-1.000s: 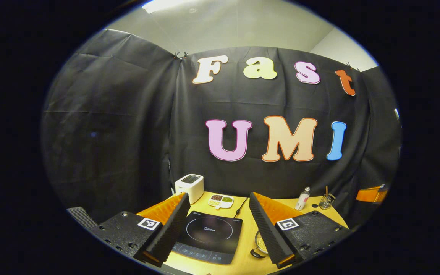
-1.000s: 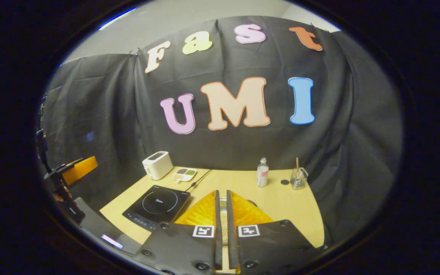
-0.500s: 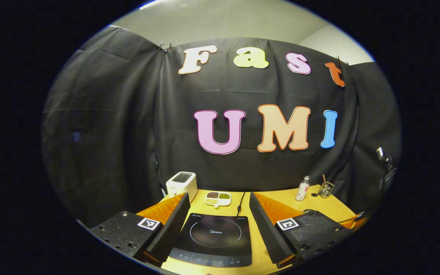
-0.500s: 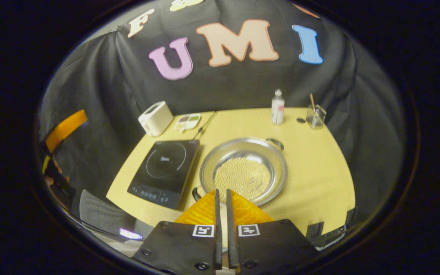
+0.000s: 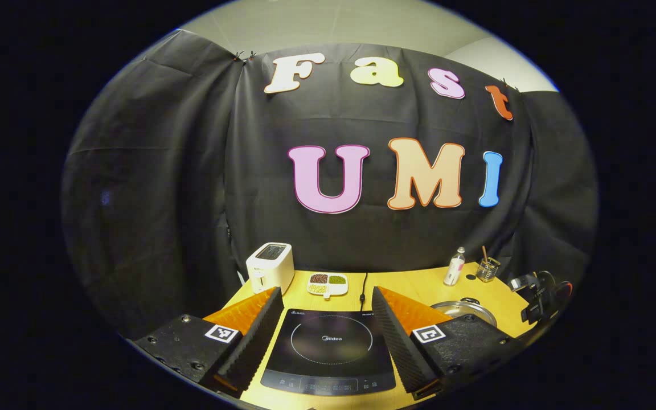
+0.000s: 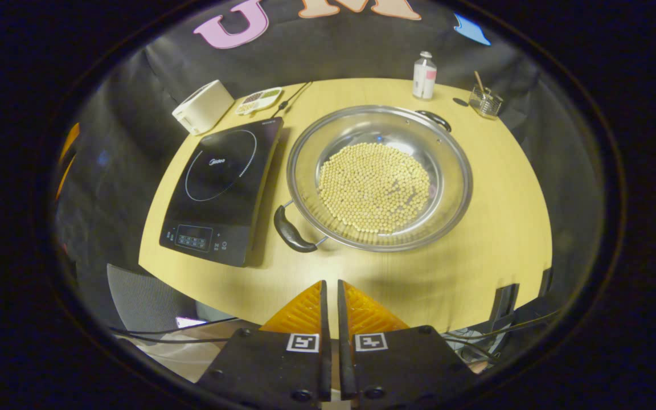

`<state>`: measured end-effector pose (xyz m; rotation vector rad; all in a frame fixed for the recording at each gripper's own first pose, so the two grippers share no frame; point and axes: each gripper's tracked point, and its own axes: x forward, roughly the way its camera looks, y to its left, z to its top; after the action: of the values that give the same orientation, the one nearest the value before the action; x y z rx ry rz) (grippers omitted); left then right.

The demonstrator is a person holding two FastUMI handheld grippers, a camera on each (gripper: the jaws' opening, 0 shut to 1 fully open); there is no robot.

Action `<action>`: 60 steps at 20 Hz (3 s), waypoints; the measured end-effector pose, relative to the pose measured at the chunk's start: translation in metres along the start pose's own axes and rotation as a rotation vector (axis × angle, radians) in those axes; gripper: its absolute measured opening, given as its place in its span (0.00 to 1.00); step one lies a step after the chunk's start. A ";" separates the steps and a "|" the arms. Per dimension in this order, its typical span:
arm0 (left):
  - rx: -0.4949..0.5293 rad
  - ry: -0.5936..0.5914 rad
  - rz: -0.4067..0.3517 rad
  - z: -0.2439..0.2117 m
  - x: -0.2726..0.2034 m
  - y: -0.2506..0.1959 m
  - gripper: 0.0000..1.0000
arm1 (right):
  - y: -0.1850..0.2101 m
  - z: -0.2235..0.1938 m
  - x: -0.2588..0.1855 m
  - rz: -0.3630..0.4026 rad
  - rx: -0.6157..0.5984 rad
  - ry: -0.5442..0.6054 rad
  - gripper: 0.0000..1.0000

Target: First push the handle of the pot to place it horizontally, then grasp the pot with both hands and set it on the induction cooktop.

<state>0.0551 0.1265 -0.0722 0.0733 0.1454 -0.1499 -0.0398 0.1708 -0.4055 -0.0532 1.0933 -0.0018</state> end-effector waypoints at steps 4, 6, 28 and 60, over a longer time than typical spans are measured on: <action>-0.001 0.024 -0.012 -0.008 0.003 0.006 0.92 | -0.006 0.003 0.024 -0.053 -0.005 0.046 0.09; -0.008 0.031 -0.026 -0.012 0.007 0.005 0.92 | -0.007 0.006 0.032 -0.065 0.013 0.061 0.09; -0.003 0.091 -0.013 -0.033 0.028 0.033 0.95 | 0.051 0.044 0.082 -0.033 0.253 0.072 0.00; -0.046 0.206 -0.041 -0.085 0.022 0.027 0.96 | 0.074 0.083 0.065 0.105 0.324 0.011 0.25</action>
<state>0.0692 0.1570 -0.1580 0.0402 0.3557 -0.1798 0.0621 0.2463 -0.4279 0.2954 1.0944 -0.0847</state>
